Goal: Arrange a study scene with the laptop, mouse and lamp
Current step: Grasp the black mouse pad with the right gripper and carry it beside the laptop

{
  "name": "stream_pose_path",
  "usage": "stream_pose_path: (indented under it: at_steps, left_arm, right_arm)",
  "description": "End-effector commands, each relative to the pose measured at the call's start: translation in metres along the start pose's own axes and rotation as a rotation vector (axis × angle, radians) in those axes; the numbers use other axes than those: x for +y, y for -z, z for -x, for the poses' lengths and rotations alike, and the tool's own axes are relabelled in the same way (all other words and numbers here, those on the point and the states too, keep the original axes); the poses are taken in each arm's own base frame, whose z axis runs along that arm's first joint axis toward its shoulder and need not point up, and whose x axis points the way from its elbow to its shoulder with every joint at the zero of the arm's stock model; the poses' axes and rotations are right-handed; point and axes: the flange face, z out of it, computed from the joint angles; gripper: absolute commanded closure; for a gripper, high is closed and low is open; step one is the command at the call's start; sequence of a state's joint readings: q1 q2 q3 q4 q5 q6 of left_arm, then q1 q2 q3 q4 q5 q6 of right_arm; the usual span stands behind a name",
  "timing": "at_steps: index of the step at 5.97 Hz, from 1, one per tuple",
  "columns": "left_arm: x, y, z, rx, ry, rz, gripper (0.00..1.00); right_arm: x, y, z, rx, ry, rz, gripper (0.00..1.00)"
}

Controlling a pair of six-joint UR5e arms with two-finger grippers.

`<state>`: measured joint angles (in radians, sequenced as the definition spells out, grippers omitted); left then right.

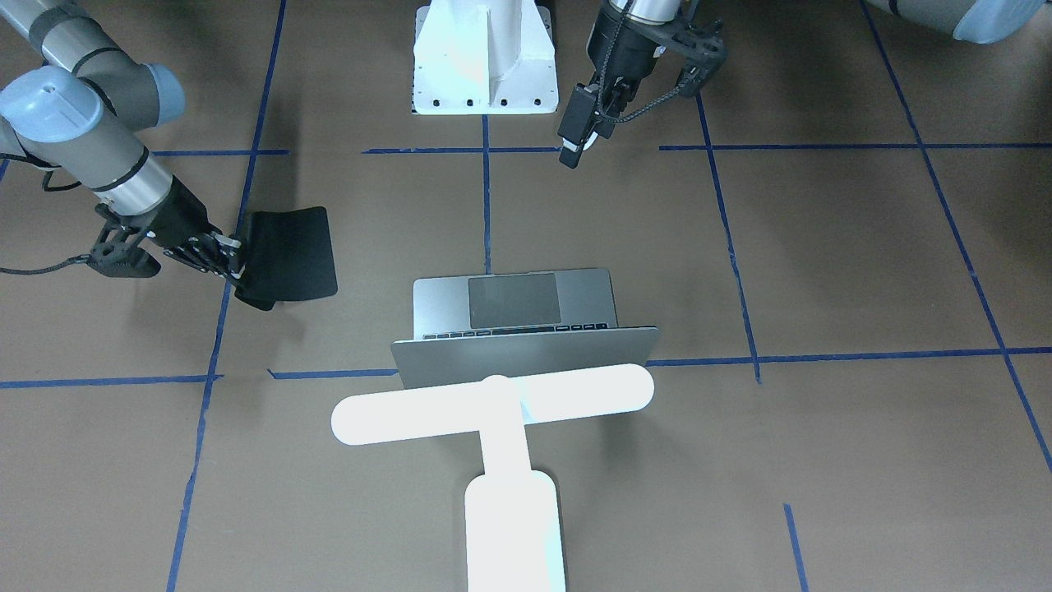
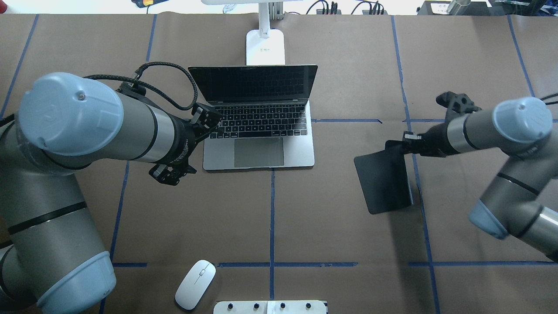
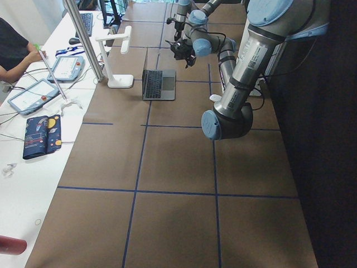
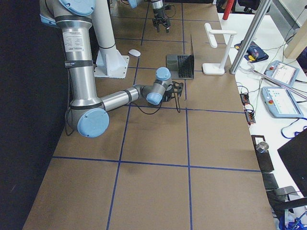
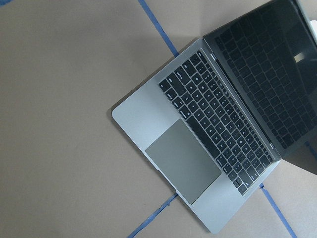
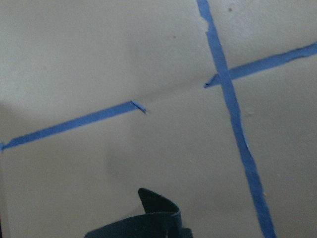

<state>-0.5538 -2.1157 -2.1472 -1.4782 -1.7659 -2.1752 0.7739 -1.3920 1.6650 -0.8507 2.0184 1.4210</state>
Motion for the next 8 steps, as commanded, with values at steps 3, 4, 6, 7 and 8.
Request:
stream_pose_path:
  at_steps: [3, 4, 6, 7, 8]
  left_arm:
    - [-0.001, 0.005, 0.0, 0.006, 0.001, -0.001, 0.0]
    - [-0.001, 0.005, 0.0, 0.005, 0.001, -0.002, 0.0]
    - [0.0, 0.004, 0.0, 0.004, 0.0, -0.002, 0.0]
    - [0.002, 0.002, 0.002, -0.001, -0.004, 0.0, 0.0]
    - [-0.001, -0.002, 0.008, -0.02, -0.002, -0.008, 0.0]
  right_arm:
    - [-0.07, -0.038, 0.082, 0.022, -0.184, -0.042, 1.0]
    - [-0.076, -0.044, 0.085, 0.028, -0.186, -0.044, 1.0]
    - [-0.079, -0.045, 0.09, 0.028, -0.189, -0.045, 1.0]
    - [-0.079, -0.045, 0.09, 0.026, -0.182, -0.044, 0.76]
    - [-0.079, -0.046, 0.09, 0.027, -0.178, -0.046, 0.33]
